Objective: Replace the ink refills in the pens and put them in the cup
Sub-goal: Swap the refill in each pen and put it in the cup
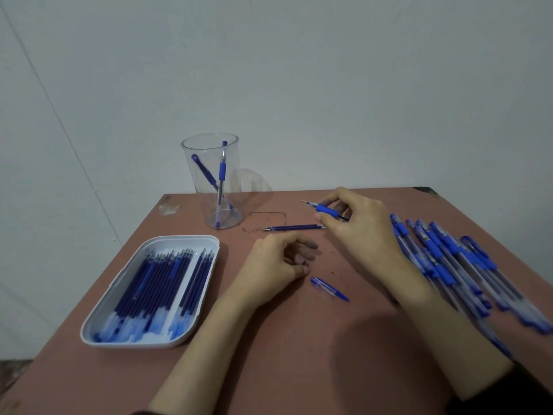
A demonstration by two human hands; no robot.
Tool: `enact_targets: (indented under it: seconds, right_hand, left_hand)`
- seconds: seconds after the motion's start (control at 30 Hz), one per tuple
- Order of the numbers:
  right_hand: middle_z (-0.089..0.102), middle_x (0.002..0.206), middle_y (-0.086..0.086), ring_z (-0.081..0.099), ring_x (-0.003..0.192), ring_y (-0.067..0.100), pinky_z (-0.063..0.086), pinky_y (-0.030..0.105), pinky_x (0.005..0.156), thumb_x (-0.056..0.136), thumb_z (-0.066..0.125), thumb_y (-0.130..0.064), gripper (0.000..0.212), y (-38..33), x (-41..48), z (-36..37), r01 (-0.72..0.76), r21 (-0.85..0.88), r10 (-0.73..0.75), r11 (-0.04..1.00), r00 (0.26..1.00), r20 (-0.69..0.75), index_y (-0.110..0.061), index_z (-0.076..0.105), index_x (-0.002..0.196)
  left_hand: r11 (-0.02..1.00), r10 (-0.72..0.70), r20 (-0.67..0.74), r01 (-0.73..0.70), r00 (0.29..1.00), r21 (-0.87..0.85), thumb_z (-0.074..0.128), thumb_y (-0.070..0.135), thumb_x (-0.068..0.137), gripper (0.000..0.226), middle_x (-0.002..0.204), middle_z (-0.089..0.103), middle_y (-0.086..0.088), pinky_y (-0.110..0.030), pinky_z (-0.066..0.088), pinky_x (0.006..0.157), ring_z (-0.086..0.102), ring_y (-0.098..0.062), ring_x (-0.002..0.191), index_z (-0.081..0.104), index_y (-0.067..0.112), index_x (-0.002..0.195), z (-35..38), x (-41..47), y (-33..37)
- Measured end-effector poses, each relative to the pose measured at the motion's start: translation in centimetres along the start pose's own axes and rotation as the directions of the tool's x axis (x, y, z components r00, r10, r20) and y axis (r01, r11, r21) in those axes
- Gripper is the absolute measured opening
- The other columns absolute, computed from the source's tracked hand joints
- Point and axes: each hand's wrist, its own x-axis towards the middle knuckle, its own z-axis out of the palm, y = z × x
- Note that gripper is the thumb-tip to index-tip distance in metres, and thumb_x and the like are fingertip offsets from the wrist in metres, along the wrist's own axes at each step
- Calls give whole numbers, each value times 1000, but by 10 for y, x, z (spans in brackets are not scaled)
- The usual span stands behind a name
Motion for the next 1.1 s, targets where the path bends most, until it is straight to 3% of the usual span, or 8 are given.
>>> enact_targets:
  seconds: [0.2,0.33,0.43,0.57,0.77,0.93,1.1]
  right_hand:
    - [63,72,-10,59,71,8,50,30,67,81,72,-20,10,0,0,0,-3,-8,3,1000,1000,13,-27,65,85]
    - [63,73,-12,56,67,0,41,10,59,81,71,-18,16,-2,-2,2,-13,70,6,997,996,89,-32,64,83]
    - [65,73,-12,56,70,-2,41,8,59,82,71,-20,11,-7,-7,5,7,159,-32,987,988,154,-30,68,85]
    - [62,69,-14,54,70,-8,39,6,62,83,69,-15,12,-12,-10,6,42,172,-76,984,977,201,-25,70,90]
    - [62,69,-14,53,68,-4,39,8,59,80,70,-16,24,-3,-4,3,31,106,-51,994,981,186,-38,63,78]
    - [61,70,-16,52,64,0,42,19,60,80,67,-16,24,6,0,0,22,-3,-21,1000,987,162,-38,61,79]
    - [63,73,-13,54,67,5,42,22,62,80,66,-12,21,16,5,-5,-21,-25,24,999,993,114,-34,64,81]
  left_hand:
    - [1000,-24,26,24,999,-19,72,-3,73,41,90,70,8,-10,49,74,62,-1,77,65,31,96,-2,0,-1]
    - [967,-93,-123,61,988,-248,74,15,81,20,88,73,3,-22,54,78,68,-10,81,69,30,93,-4,3,-1]
    - [870,-175,-222,45,959,-492,68,15,86,15,87,72,2,-13,48,62,64,0,73,71,19,100,-8,4,3]
    - [787,-230,-236,37,944,-616,67,16,85,9,86,72,0,-17,48,62,63,-7,74,74,18,92,-12,4,1]
    - [597,-353,-251,11,902,-802,65,13,86,5,62,63,5,-20,52,66,63,-10,69,69,9,85,-18,7,2]
    - [457,-435,-291,-70,852,-887,63,9,88,6,74,68,-6,-22,58,68,72,-16,72,63,7,83,-24,7,1]
    - [451,-476,-422,-198,771,-870,64,5,88,5,82,65,-11,-22,58,73,70,-17,73,62,5,83,-28,7,-2]
